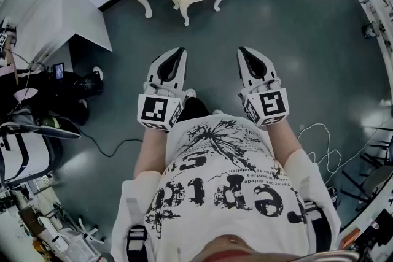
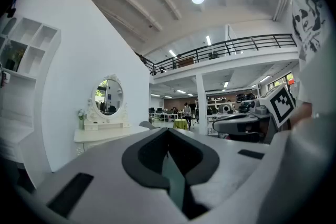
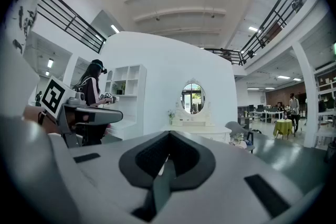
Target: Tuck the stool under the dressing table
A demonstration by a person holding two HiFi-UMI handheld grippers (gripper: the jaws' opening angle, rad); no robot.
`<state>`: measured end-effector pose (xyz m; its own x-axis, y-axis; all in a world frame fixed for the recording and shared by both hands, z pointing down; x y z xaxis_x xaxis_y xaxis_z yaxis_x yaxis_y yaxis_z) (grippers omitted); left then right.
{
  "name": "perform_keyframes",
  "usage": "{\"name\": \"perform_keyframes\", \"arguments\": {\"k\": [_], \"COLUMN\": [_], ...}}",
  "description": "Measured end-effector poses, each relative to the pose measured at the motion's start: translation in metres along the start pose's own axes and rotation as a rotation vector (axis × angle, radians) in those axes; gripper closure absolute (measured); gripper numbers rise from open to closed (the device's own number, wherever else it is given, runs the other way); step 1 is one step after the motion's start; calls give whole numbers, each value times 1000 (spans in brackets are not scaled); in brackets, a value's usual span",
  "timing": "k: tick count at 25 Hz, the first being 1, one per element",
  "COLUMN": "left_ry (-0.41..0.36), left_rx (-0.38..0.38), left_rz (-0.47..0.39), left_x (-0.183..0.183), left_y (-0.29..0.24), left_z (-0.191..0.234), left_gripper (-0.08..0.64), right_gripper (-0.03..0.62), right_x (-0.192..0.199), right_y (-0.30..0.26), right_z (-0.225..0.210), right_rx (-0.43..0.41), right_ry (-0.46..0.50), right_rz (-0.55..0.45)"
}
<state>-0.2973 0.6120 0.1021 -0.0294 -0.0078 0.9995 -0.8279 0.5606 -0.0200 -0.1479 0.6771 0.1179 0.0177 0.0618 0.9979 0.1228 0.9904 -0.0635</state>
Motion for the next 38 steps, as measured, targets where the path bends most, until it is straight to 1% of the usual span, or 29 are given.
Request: {"name": "perform_keyframes", "arguments": {"k": [8,11,13,19,23,27,31,38], "left_ry": [-1,-5,-1,30,40,56,70,134], "left_rx": [20,17,18,23,16,12,24,28], "left_rz": [4,13,19,53,88,96,102,149], "left_x": [-12,-19,-17,14,31,39,43,63], "left_y": [17,29,25,-16,-29,-55,-101,-195], "left_z": [-25,-44,-46,-29,-15,10,41,111], "left_gripper": [540,540,540,540,540,540,540,540], "right_gripper": [575,575,575,575,575,575,575,575], "right_x": [-8,-15,-13,21,35,43,48,53], "right_y": [32,56,58,26,9,-21,-66,-166], "right_z": [10,10,3,-34,-44,-55,-73,-127], "right_rx": [4,9,27,75,84,86,62,72], "right_ry": [2,-23,-51,-83,-88,-76,-61,-79], "right_rz": [3,-9,-10,50,77,100,142,211]}}
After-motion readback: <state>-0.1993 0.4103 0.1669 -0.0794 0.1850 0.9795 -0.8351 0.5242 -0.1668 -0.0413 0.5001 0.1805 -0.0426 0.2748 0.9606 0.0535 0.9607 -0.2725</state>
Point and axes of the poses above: the fingertips, and each gripper's own axes: y backward along the fingers, z to its left, x out of its underside, the point moved 2 cm from there along y, backward along the fingers, and after that the axes turned 2 degrees about -z, right-handed, at the moved point
